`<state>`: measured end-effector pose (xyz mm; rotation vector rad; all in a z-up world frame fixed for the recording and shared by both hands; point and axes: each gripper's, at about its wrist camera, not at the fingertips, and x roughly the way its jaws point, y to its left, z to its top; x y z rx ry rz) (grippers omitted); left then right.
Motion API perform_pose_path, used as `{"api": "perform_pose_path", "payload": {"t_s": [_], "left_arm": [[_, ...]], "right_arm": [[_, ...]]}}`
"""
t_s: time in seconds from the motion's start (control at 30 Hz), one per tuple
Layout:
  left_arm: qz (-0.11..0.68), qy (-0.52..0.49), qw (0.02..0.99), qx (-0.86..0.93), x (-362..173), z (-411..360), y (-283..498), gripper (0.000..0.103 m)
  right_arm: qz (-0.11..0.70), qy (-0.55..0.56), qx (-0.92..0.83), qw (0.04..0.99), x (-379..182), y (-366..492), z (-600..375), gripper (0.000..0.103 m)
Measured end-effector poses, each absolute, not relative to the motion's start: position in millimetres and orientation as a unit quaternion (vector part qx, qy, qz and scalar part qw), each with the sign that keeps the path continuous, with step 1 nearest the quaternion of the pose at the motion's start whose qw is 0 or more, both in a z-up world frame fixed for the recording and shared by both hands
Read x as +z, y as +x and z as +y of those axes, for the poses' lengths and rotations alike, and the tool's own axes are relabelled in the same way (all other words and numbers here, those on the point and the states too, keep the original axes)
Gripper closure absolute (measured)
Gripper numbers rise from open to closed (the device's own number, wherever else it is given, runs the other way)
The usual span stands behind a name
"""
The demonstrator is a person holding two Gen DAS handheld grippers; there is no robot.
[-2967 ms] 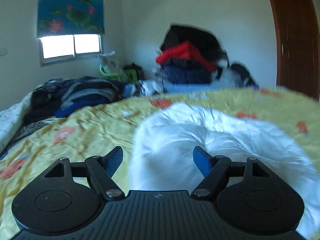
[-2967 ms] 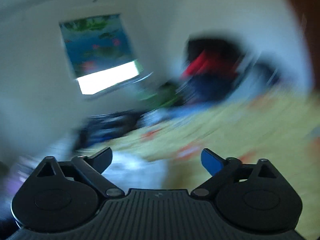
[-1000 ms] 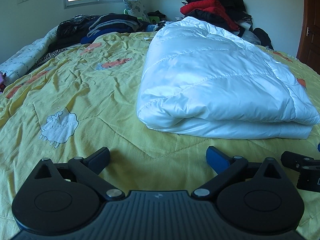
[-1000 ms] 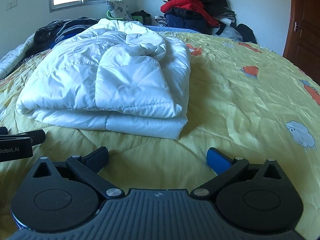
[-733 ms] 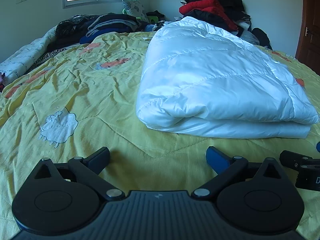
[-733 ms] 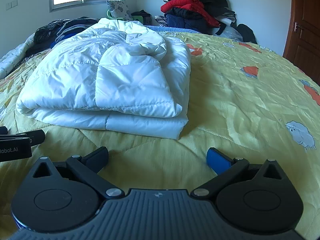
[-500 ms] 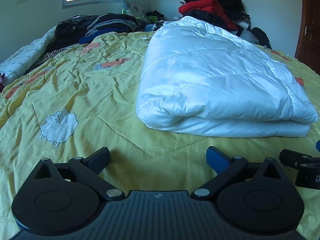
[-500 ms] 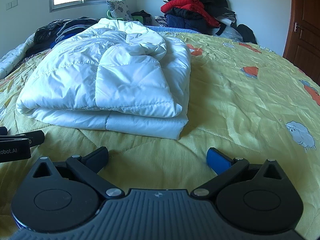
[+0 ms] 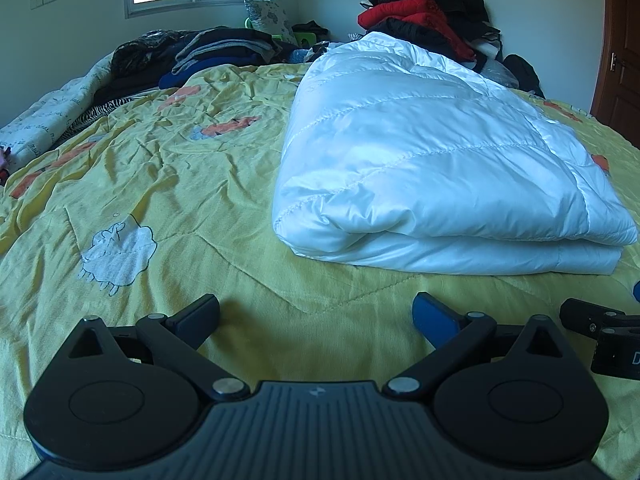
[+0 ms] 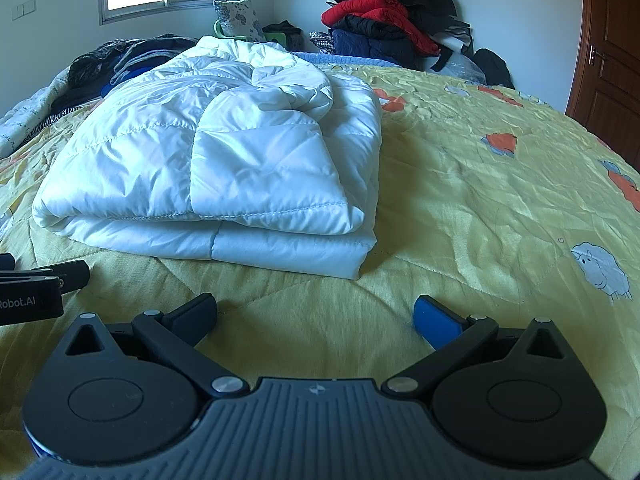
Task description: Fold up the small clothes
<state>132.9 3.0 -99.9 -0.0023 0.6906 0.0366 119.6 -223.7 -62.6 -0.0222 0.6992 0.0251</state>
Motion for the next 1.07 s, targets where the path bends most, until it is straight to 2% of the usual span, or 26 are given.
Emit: {"api": "perform_pose_path", "payload": {"t_s": [1.07], "left_arm": [[0.338, -0.005, 0.941, 0.025, -99.0, 4.5, 133.2, 0.0]], "right_arm": [[0.342, -0.011, 0.012, 0.939, -63.0, 119.9, -223.4, 0.0]]}}
